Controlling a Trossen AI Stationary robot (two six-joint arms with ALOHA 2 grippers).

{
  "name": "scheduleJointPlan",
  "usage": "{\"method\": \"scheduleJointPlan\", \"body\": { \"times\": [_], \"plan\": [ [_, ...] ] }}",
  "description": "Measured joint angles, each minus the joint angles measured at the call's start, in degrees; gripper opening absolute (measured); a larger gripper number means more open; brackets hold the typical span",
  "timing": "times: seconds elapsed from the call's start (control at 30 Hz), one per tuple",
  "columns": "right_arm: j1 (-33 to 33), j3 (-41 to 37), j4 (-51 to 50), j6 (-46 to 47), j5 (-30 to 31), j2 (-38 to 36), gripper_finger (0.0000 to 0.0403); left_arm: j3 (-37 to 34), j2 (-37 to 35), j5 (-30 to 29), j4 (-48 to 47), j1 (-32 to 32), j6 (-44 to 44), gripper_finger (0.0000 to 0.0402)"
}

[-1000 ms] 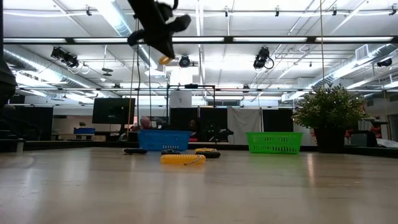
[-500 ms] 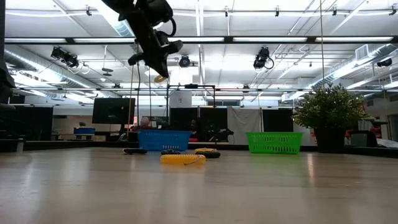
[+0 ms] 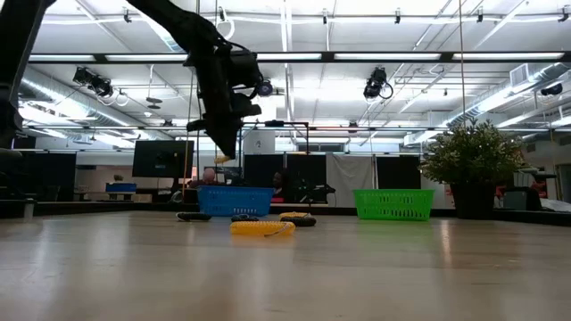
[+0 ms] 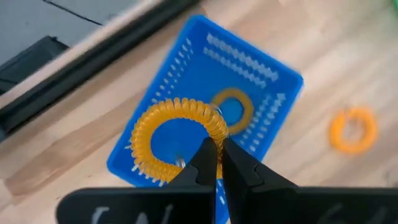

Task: Sort spring keychains
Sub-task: Put the yellow spring keychain into the blue bin

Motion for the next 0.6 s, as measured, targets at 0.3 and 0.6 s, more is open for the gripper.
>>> {"method": "scheduleJointPlan", "body": {
  "times": [0.3, 0.6],
  "plan": [
    [0.0, 0.0, 0.0, -0.25, 0.0, 0.0, 0.0136, 0.03, 5.61, 2.91, -6.99, -0.16, 12.73, 0.0007],
    [0.0, 0.0, 0.0, -0.26, 0.0, 0.0, 0.0136, 0.06, 10.3, 2.78, -4.66, -0.33, 16.3, 0.0007]
  ]
}}
